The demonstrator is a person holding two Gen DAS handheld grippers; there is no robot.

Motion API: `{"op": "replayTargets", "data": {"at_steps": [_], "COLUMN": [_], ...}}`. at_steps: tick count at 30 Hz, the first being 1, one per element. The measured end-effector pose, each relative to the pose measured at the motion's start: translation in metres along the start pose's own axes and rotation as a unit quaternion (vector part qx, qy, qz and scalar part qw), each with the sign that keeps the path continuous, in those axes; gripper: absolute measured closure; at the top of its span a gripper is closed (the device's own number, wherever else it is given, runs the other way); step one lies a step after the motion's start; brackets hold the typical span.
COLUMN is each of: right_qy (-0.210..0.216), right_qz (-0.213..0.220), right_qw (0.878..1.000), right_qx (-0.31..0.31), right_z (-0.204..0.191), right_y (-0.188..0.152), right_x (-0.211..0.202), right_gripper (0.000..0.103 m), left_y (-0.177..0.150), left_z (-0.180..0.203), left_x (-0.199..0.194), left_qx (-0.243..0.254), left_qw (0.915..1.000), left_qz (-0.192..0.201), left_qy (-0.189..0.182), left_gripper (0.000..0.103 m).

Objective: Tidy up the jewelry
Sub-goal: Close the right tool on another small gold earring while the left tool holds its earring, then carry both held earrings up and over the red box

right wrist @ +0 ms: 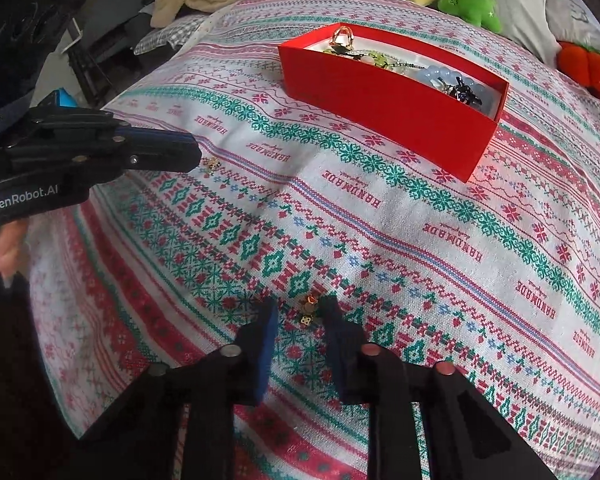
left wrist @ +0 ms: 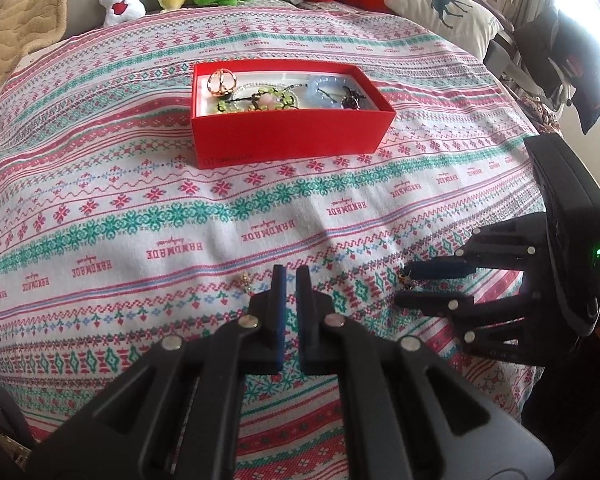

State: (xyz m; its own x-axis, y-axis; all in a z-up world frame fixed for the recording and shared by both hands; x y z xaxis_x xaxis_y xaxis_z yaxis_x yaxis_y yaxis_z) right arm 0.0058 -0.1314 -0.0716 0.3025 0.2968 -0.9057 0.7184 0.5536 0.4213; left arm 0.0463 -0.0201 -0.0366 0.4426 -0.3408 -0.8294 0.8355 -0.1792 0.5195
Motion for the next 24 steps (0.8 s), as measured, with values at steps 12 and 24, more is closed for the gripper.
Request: {"op": "replayTargets", "data": {"at_steps": [12, 24], "right_qy": [-0.004, -0.042], "right_qz": [0.009, 0.070], "right_qw": [1.000, 0.996], "right_qx": [0.006, 0.032], "right_z": [0.004, 0.029], "right_y": [0.009, 0.051], "right_x": [-0.014, -0.049], "right_gripper": [0.097, 0.097], "left_y": [0.004, 0.041], "left_z": [0.001, 0.011], "left_x": [-0.002, -0.006], "left_qx": [0.001, -0.005], "left_qw": [1.0000, 0.9995], "left_qz": [0.004, 0.032], "left_qy": [0.001, -0.005], "left_gripper": [0.098, 0.098]}}
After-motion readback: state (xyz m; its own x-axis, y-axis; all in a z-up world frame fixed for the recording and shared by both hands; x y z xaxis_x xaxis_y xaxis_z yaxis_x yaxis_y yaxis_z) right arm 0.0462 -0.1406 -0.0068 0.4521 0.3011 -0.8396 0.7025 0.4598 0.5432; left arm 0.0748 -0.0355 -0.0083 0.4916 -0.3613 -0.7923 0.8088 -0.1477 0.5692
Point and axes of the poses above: each gripper's, at about its wrist camera, not at the fingertips, and x roughly the way its jaws point, z to its right, y to its top, the point moved 5 cm from there along x, roughly the way its jaws point, and after that the axes turned 7 degrees about -x, right-handed, at the moved point
